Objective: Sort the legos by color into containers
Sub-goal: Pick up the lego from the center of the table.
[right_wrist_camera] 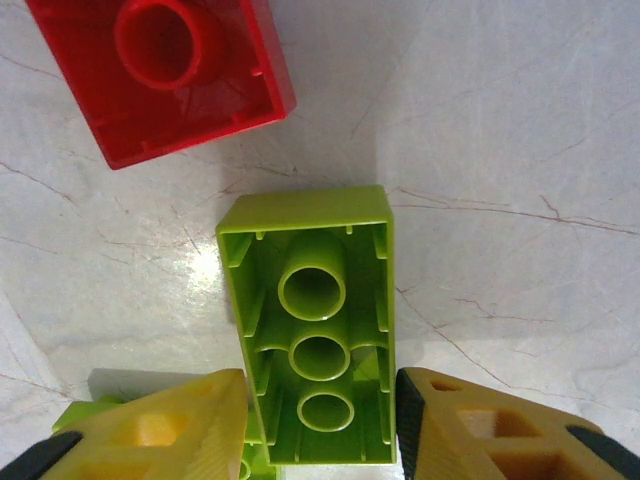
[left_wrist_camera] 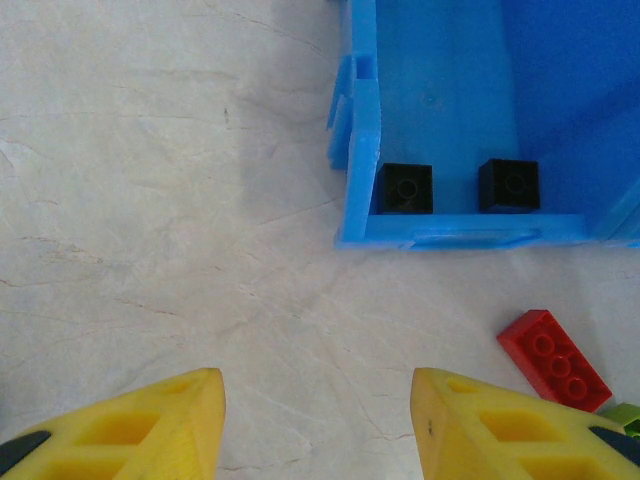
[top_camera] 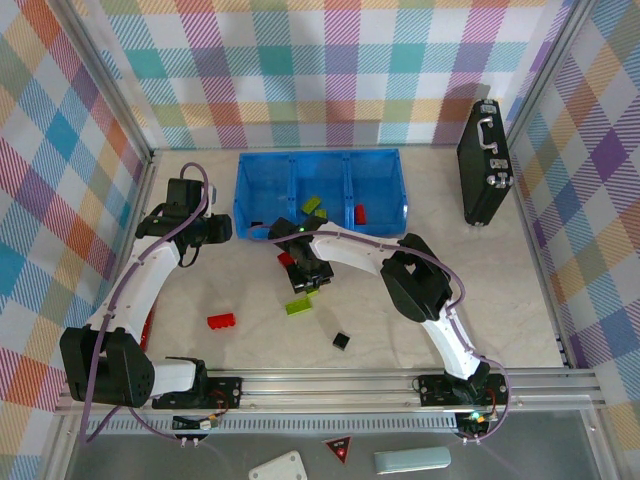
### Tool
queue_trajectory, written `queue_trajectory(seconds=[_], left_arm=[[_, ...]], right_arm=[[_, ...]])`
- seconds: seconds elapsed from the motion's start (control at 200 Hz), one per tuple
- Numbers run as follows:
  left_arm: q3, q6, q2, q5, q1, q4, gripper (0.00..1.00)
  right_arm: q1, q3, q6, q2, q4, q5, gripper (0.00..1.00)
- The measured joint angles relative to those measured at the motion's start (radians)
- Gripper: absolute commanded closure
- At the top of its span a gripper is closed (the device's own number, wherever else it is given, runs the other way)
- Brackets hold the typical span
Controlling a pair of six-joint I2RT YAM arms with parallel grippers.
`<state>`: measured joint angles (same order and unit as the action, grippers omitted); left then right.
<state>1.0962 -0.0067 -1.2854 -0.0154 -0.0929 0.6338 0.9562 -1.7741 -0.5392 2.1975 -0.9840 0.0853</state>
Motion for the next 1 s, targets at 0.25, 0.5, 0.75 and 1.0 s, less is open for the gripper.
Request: queue_trajectory(seconds=[0.25,0.5,0.75,1.0], left_arm=[[0.0,0.0,0.0,0.0,0.0,0.0,0.48],[0.0,0.0,0.001,0.0,0.0,0.0,0.48],[0.0,0.0,0.006,0.007,0.0,0.001,0.48],[0.0,0.0,0.006,0.007,0.0,0.002,0.48]], right_arm=[[0.0,0.0,0.0,0.0,0.005,0.0,0.57],[0.0,0.0,0.0,0.013,0.011,0.0,0.57],[0.0,-0.002,-0.004,0.038,0.01,0.001,0.65],[0.0,-0.006,-0.003,0.038,0.01,0.008,0.66]])
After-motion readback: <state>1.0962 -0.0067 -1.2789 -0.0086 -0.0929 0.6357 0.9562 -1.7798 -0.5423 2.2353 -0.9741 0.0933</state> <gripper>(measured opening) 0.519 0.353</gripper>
